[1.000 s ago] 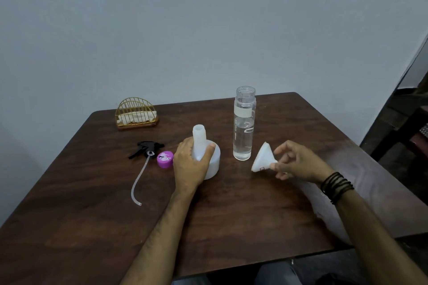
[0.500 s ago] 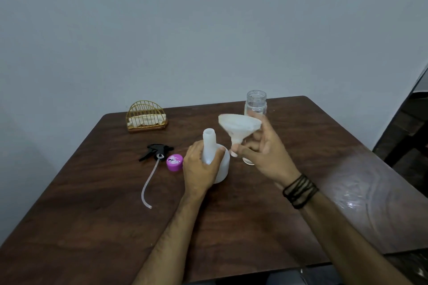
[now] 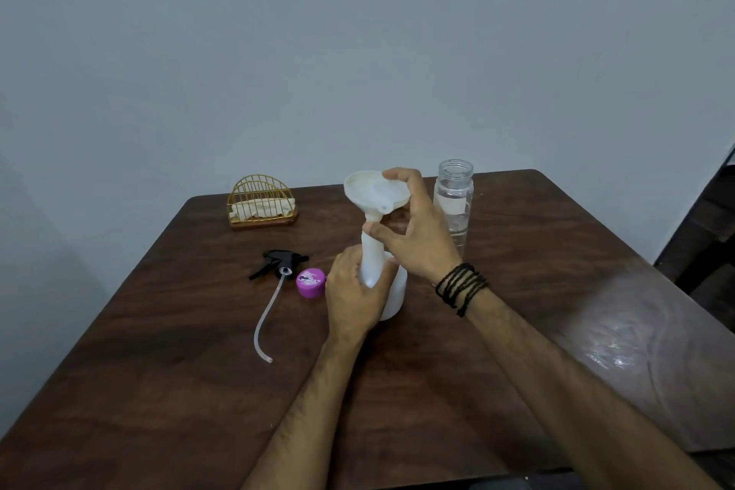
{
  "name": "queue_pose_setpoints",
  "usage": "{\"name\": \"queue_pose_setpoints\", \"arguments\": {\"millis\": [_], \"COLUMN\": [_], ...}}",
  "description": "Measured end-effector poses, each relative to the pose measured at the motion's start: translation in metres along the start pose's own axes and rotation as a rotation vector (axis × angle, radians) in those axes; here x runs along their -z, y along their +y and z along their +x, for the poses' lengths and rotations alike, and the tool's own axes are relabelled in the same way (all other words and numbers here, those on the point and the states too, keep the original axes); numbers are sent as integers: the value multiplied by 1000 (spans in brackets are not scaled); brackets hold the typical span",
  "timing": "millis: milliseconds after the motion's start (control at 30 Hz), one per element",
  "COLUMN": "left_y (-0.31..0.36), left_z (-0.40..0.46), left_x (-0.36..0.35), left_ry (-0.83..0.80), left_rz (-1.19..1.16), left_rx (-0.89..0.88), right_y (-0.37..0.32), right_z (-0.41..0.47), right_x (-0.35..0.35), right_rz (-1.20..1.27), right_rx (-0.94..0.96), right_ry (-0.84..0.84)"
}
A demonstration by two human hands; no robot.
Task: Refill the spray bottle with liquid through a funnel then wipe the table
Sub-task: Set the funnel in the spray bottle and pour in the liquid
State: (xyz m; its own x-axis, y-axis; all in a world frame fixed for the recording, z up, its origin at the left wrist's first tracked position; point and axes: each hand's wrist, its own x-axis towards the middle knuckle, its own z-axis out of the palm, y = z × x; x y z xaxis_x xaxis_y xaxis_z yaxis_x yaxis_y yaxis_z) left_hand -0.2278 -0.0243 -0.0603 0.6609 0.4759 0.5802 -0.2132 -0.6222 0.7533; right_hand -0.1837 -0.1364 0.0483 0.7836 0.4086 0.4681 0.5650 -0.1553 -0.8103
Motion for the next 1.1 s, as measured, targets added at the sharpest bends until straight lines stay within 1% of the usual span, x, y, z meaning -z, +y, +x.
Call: {"name": "queue_pose_setpoints", "arguments": {"millis": [200, 533, 733, 833, 1000, 1033, 1100], "left_y": [2, 7, 6, 8, 13, 11, 8], "left_z": [0, -2, -1, -1, 0, 0, 1], "left_x": [1, 2, 2, 2, 4, 3, 3], "left_ry": [12, 3, -3, 3, -4, -11, -8], "left_rz": [-30, -38, -37, -52, -9, -13, -14], "left_rx": [-5, 19, 36, 61, 58, 55, 63], "right_y": [2, 4, -2, 0, 4, 6, 11], "right_z": [-2, -1, -4, -10, -24, -26, -29], "right_x": [4, 8, 8, 12, 24, 26, 31], "right_rz": [-124, -258, -184, -207, -235, -199, -97], "right_rx": [60, 142, 146, 166, 285, 309, 326], "right_ry": [-39, -41, -5, 8, 87, 136, 286]}}
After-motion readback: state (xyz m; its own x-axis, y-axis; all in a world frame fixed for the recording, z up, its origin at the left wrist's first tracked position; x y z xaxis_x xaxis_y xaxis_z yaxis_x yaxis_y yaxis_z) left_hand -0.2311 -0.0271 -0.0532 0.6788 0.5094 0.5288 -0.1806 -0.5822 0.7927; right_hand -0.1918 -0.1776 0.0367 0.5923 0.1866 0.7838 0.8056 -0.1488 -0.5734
